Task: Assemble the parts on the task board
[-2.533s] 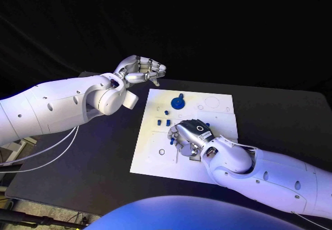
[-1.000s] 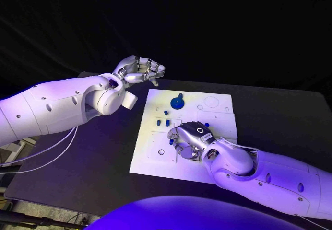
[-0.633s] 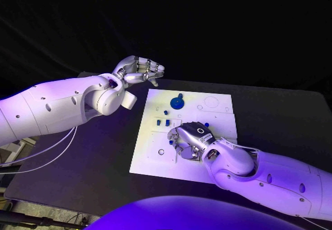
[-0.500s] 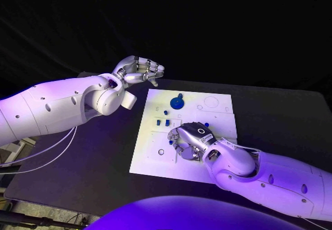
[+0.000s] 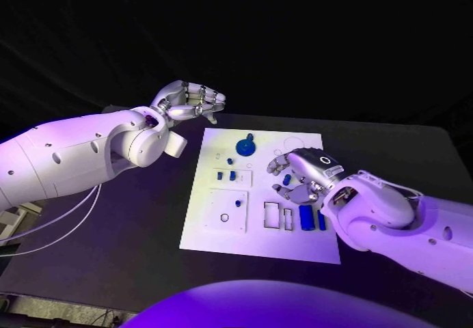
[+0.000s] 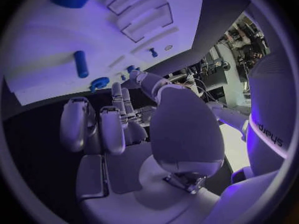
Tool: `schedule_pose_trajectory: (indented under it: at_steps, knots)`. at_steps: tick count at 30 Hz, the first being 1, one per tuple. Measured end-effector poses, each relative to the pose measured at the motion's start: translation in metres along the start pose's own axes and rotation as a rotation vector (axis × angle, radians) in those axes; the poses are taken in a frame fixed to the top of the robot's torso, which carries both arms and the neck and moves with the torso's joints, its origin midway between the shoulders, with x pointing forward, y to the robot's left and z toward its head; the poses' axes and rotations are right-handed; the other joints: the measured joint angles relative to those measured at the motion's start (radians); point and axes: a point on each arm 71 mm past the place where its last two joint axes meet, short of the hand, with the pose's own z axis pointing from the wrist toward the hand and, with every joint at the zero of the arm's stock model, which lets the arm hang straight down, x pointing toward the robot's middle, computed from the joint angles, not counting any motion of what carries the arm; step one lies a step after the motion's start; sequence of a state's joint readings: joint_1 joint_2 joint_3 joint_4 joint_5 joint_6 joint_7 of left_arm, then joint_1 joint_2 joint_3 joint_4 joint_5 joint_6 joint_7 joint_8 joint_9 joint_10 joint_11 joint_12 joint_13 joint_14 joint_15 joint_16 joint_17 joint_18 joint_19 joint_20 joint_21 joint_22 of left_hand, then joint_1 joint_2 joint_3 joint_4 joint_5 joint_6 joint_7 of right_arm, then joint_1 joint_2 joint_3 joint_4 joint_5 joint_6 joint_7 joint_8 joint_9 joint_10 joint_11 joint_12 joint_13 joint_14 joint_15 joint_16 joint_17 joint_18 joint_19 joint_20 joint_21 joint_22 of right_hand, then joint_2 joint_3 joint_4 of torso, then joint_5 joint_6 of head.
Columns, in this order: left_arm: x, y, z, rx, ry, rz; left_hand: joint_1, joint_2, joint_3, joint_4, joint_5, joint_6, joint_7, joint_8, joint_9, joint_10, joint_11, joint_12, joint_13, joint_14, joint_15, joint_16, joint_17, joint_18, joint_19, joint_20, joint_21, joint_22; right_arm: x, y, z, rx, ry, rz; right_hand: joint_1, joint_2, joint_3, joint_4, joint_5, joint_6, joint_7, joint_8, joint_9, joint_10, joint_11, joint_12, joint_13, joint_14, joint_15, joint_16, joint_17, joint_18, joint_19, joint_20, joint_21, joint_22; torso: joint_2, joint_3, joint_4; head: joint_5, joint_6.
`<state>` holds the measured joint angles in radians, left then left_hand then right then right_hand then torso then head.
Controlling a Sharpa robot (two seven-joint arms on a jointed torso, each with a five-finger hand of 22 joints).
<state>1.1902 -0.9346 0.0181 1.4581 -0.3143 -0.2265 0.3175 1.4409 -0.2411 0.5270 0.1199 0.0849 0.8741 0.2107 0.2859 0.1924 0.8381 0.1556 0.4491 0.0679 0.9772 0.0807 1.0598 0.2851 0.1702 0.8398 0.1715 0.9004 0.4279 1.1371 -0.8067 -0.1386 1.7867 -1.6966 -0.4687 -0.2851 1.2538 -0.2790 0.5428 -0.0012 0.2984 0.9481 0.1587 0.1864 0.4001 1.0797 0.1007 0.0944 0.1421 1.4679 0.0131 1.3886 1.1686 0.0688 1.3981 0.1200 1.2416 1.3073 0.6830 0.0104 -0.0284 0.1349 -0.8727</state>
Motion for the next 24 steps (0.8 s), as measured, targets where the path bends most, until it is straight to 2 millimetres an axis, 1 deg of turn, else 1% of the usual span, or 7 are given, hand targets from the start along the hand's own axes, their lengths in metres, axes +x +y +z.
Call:
schedule_pose_trajectory:
  at_steps: [3,5,9,11,17,21,24]
  knots:
    - [0.0,0.0,0.0,0.0,0.0,0.0,0.0,0.0,0.0,0.0,0.0,0.0,0.0,0.0,0.0,0.0,0.0,0.0,0.0,0.0,0.0,0.0,0.0,0.0,0.0,0.0,0.0,0.0,-0.012,-0.021,-0.003,0.055,0.027,0.015,0.052,0.025,-0.116,0.008,0.0,-0.014,-0.01,-0.025,-0.012,-0.068,0.01,0.011,-0.021,-0.002,0.01,0.006,0.013,0.001,-0.017,0.008,-0.051,0.0,-0.001,-0.0014,-0.0012,-0.005,0.0]
    - [0.0,0.0,0.0,0.0,0.001,0.0,0.0,0.0,0.0,0.0,0.0,0.0,0.0,0.0,0.0,0.0,0.0,0.0,0.0,0.0,0.0,0.0,0.0,0.0,0.0,0.0,0.0,0.0,-0.016,-0.033,-0.005,0.085,0.05,0.02,0.109,0.058,-0.25,0.039,0.004,-0.01,-0.014,-0.044,-0.025,-0.114,0.017,0.041,-0.04,-0.002,0.015,0.006,0.005,0.016,-0.023,0.014,-0.075,0.001,-0.002,-0.0028,-0.0017,-0.006,0.0]
    - [0.0,0.0,0.0,0.0,0.003,-0.001,0.0,0.0,0.0,0.0,0.0,0.0,0.0,0.0,0.0,0.0,0.0,0.0,0.0,0.0,0.0,0.0,0.0,0.0,0.0,0.0,0.0,0.0,-0.015,-0.042,-0.005,0.098,0.09,0.018,0.158,0.074,-0.337,0.079,0.006,-0.008,-0.023,-0.06,-0.036,-0.135,0.021,0.07,-0.054,-0.002,0.015,0.006,-0.001,0.016,-0.023,0.014,-0.08,0.001,-0.003,-0.0033,-0.0029,-0.005,0.0]
    - [0.001,0.0,0.0,0.0,0.004,-0.001,0.0,0.0,0.0,0.0,0.0,0.0,0.0,0.0,0.0,0.0,0.0,0.0,0.0,0.0,0.0,0.0,0.0,0.0,0.0,0.0,0.0,0.0,-0.015,-0.044,-0.004,0.096,0.104,0.012,0.171,0.079,-0.351,0.093,0.006,-0.01,-0.028,-0.063,-0.04,-0.135,0.021,0.079,-0.057,-0.001,0.016,0.004,-0.005,0.016,-0.023,0.014,-0.084,0.001,-0.003,-0.0033,-0.0033,-0.005,0.0]
    - [0.001,0.0,0.0,0.0,0.005,-0.002,0.0,0.0,0.0,0.0,0.0,0.0,0.0,0.0,0.0,0.0,0.0,0.0,0.0,0.0,0.0,0.0,0.0,0.0,0.0,0.0,0.0,0.0,-0.011,-0.049,0.001,0.093,0.138,-0.009,0.192,0.085,-0.353,0.096,0.006,-0.01,-0.028,-0.069,-0.044,-0.138,0.018,0.089,-0.061,-0.001,0.015,-0.001,-0.016,0.016,-0.023,0.014,-0.102,0.001,-0.003,-0.0033,-0.0018,-0.004,0.0]
    - [0.001,0.0,0.0,0.0,0.005,-0.002,0.0,0.0,0.0,0.0,0.0,0.0,0.0,0.0,0.0,0.0,0.0,0.0,0.0,0.0,0.0,0.0,0.0,0.0,0.0,0.0,0.0,0.0,-0.007,-0.049,0.005,0.087,0.155,-0.018,0.205,0.092,-0.337,0.112,0.006,-0.01,-0.028,-0.073,-0.048,-0.138,0.018,0.108,-0.064,-0.001,0.015,-0.01,-0.026,0.016,-0.023,0.014,-0.102,0.001,-0.002,-0.0033,-0.0012,-0.003,0.001]
    - [0.0,0.0,0.0,0.0,0.005,-0.002,0.0,0.0,0.0,0.0,0.0,0.0,0.0,0.0,0.0,0.0,0.0,0.0,0.0,0.0,0.0,0.0,0.0,0.0,0.0,0.0,0.0,0.0,-0.005,-0.047,0.007,0.08,0.164,-0.021,0.205,0.092,-0.313,0.124,0.006,0.001,-0.021,-0.075,-0.053,-0.119,0.011,0.124,-0.067,-0.001,0.015,-0.012,-0.028,0.016,-0.023,0.014,-0.1,0.001,-0.002,-0.0034,-0.0016,-0.002,0.001]
